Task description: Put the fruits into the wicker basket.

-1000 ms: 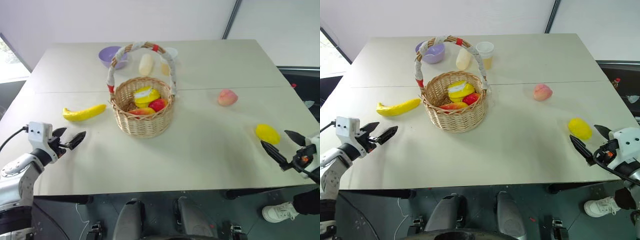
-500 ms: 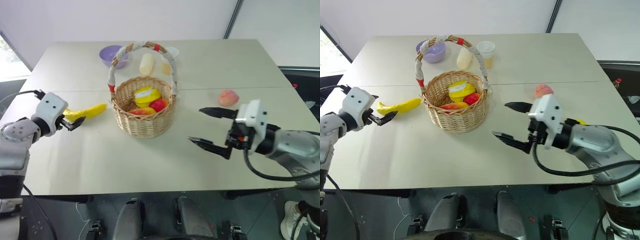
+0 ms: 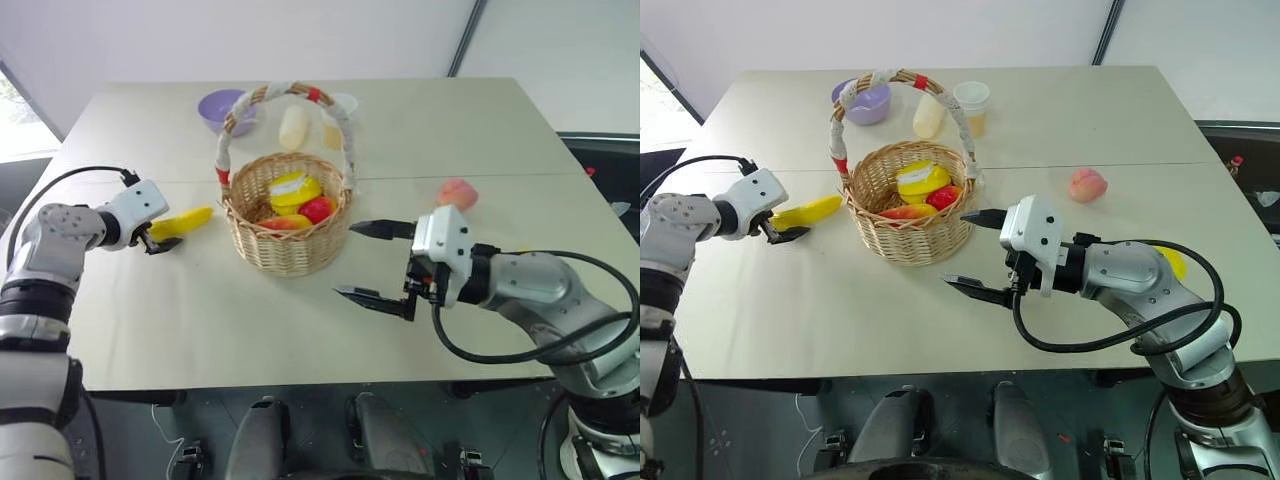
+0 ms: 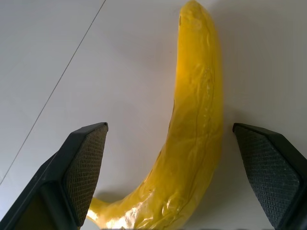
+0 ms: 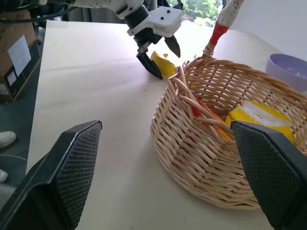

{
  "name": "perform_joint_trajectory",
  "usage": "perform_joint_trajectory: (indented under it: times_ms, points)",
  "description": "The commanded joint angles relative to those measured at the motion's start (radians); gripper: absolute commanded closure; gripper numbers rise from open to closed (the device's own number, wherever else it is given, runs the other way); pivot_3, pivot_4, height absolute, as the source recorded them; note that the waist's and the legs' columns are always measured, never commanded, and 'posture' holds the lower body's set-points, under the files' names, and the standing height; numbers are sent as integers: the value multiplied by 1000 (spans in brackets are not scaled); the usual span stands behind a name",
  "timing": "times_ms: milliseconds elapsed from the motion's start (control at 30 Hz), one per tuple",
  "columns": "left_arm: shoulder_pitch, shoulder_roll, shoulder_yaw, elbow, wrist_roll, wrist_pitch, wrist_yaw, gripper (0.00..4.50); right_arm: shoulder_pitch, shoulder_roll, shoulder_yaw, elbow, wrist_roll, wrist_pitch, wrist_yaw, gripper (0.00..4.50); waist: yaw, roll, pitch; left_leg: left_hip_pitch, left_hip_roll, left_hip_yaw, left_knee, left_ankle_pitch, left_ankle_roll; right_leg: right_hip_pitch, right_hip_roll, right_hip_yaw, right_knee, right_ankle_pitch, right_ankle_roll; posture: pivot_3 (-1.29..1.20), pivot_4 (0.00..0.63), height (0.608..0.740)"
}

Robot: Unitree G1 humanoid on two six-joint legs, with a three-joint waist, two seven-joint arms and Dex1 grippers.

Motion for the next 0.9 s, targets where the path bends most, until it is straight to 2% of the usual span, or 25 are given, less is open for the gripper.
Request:
perform_joint_trajectory:
  times_ms: [33, 233, 267, 367, 467, 567, 700, 767, 833, 900]
  points:
    - [-18, -10, -10, 65, 16, -49, -29, 776, 2, 13, -1, -47, -12, -17, -16, 0, 0, 0, 0, 0, 0, 0, 0, 0, 0, 0, 0, 0, 0, 0, 0, 0, 150, 740]
    - [-44, -11, -8, 118, 38, -85, -22, 3747, 8, 23, -1, -51, -25, -18, -24, 0, -1, 0, 0, 1, 0, 0, 1, 0, 0, 1, 0, 0, 1, 0, 0, 0, 150, 740]
    - [-47, -8, -5, 122, 42, -85, -11, 3999, 7, 24, 0, -49, -27, -19, -23, 0, -1, 0, 0, 1, 0, 0, 1, 0, 0, 1, 0, 0, 1, 0, 0, 0, 150, 740]
    - [-43, 19, 26, 89, 27, -66, -4, 4007, 6, 27, 3, -44, -37, -24, -21, 0, -3, 0, 0, 1, 0, -1, 1, 0, 0, 1, 0, 0, 1, 0, 0, 0, 150, 740]
    - [9, 48, 182, -85, -159, 88, -99, 4007, 10, 22, -10, -39, -44, -30, -15, 0, -8, -2, 1, 0, 2, -2, 1, 0, 0, -1, 0, 0, 2, 0, 0, 0, 150, 740]
    - [176, 111, 355, -388, -379, 264, -234, 4007, 2, 4, -37, -9, -51, -40, 3, 0, -14, -2, 1, -3, 6, -2, 1, 0, 0, -4, 0, 0, 2, 0, 0, 0, 150, 740]
    - [420, 164, 514, -835, -643, 580, -301, 4007, -23, -21, -62, 61, -69, -73, 38, 0, -9, -2, 1, -6, 6, -1, 1, 0, 0, -8, -1, 2, 2, 0, 0, 0, 150, 740]
    - [494, 175, 551, -978, -718, 653, -300, 4007, -34, -25, -64, 84, -76, -85, 50, 0, 0, -2, 1, -6, 6, -1, 1, 0, 0, -8, -2, 2, 2, 0, 0, 0, 150, 740]
    - [507, 160, 541, -1113, -790, 717, -261, 4007, -60, -26, -65, 118, -85, -98, 64, 0, 6, -2, 1, -7, 6, -3, 2, 1, -1, -7, -2, 0, 2, 0, 0, 0, 150, 740]
    - [399, 85, 442, -1181, -783, 740, -144, 4007, -88, -24, -60, 149, -94, -108, 78, 0, 12, -1, 1, -6, 5, -3, 3, 1, -1, -6, -1, 0, 2, 0, 0, 0, 150, 740]
